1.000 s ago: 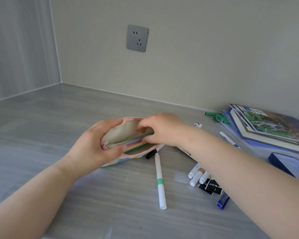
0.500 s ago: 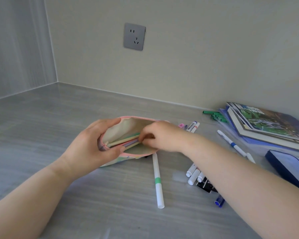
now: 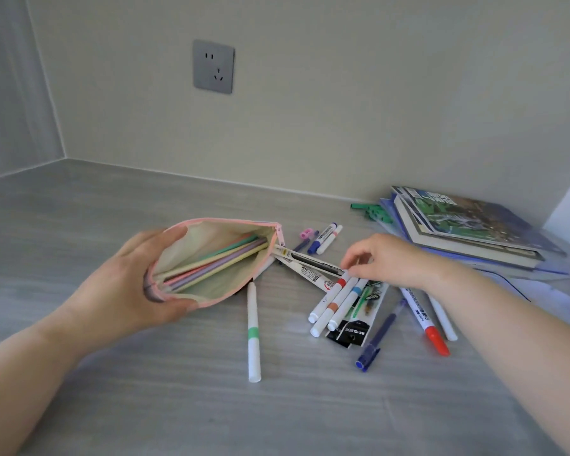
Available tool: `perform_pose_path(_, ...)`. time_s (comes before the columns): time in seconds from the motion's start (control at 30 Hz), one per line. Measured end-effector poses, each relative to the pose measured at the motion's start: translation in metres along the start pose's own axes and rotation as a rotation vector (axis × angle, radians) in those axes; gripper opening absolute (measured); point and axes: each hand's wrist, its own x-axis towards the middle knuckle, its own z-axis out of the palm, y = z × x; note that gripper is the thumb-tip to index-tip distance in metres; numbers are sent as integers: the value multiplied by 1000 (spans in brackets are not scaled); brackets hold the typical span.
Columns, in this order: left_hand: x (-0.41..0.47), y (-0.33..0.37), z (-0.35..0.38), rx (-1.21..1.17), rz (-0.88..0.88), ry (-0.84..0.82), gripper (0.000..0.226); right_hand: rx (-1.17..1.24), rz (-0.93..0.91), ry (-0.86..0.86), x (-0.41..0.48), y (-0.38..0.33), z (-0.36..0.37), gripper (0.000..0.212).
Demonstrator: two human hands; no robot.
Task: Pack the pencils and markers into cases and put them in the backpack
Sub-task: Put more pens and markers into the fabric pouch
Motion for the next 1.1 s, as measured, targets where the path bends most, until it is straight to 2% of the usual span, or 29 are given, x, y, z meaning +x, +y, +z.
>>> perform_pose_path(0.13, -1, 0, 0, 108, -41, 59, 102, -53, -61, 57, -6, -10, 10, 26)
perform_pose_path(0.33, -3, -1, 3, 128, -43, 74, 104, -201, -69, 105, 50, -21, 23, 39)
perform_pose_path(0.43, -2, -5, 2, 68, -20, 109, 96, -275, -79, 116, 80, -25, 33, 46)
perform_pose_path(0.53, -1, -9, -1, 29, -1, 97, 76, -358, -118, 70, 97, -30, 37, 40)
perform_pose_path(0.8, 1, -18, 0, -3, -7, 85, 72, -665, -303, 189, 104, -34, 37, 27)
perform_pose_path(1.0, 0, -15, -1, -22, -10, 82, 72, -506, -188, 419, 95, -24, 14, 27)
perform_pose_path(1.1, 0, -13, 0, -38, -25, 89, 71, -310, -48, 528, 70, -16, -8, 23)
